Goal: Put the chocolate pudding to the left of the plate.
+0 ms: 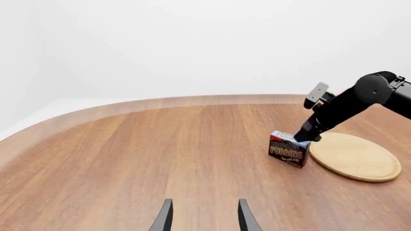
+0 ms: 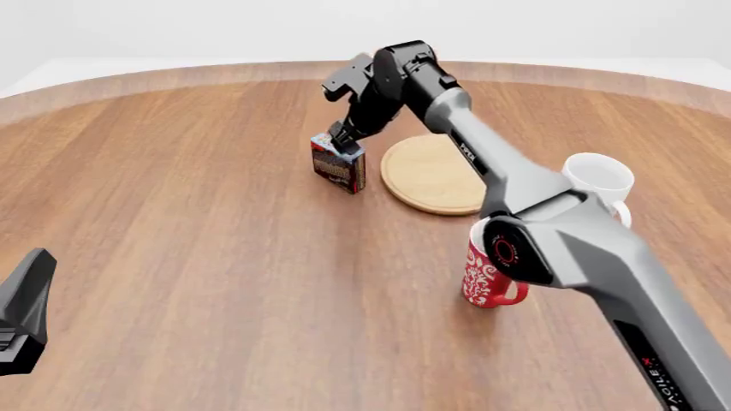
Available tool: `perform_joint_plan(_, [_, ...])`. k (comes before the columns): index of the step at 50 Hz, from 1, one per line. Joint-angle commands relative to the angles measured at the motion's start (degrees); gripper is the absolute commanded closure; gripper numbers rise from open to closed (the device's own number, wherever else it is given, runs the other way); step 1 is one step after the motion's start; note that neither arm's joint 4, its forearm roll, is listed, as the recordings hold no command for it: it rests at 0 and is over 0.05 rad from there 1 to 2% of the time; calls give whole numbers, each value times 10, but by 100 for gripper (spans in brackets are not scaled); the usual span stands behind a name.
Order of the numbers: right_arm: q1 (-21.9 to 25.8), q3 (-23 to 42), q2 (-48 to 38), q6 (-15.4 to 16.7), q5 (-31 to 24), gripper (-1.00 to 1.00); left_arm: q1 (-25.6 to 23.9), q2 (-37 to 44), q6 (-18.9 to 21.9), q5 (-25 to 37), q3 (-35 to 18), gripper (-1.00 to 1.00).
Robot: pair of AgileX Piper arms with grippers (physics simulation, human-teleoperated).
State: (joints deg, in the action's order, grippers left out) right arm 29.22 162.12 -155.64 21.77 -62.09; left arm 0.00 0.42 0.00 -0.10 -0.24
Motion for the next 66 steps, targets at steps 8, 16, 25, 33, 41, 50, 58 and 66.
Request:
perform_joint_plan(8, [-9,-1,9,3,2,-100,0,0,0,0,0,-100])
perform_joint_plan(16, [-6,0,23,-2,-2,-100,0,0,0,0,0,-100])
perform_joint_plan(25, [3,-306,187,-19,158,-100,0,0,0,0,0,-100])
perform_joint_plan(33, [14,-433,266,-33,224,-100,0,0,0,0,0,-100])
perform_joint_plan(41, [26,-577,363,-58,308,-100,0,0,0,0,0,-100])
perform_joint_plan(50, [44,-713,467,-92,404,-100,0,0,0,0,0,-100])
perform_joint_plan(58, [53,-818,576,-126,477,-100,0,0,0,0,0,-100])
perform_joint_plan(66, [43,-909,669,-151,560,-100,0,0,0,0,0,-100])
